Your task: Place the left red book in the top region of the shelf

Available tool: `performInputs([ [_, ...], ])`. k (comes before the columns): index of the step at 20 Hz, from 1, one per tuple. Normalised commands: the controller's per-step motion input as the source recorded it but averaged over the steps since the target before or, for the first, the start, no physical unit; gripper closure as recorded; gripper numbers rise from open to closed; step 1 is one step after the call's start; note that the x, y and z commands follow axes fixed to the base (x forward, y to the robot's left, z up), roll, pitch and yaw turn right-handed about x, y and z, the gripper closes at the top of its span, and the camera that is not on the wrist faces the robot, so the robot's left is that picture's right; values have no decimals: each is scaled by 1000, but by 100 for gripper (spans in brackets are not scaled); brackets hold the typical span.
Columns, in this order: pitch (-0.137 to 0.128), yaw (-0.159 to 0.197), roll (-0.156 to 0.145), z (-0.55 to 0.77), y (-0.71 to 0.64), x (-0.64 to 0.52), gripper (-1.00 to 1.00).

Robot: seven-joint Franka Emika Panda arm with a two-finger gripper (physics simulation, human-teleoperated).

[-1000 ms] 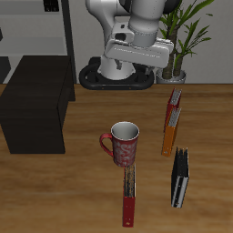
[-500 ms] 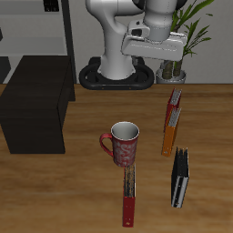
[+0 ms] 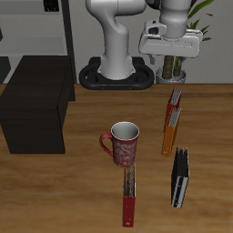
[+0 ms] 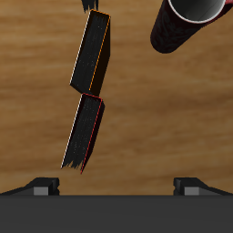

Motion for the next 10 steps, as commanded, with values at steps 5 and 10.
performInputs([
  [5,-18,-13,67,72,340,46,-100],
  [10,1,-12,-3,-16,66,139,-100],
])
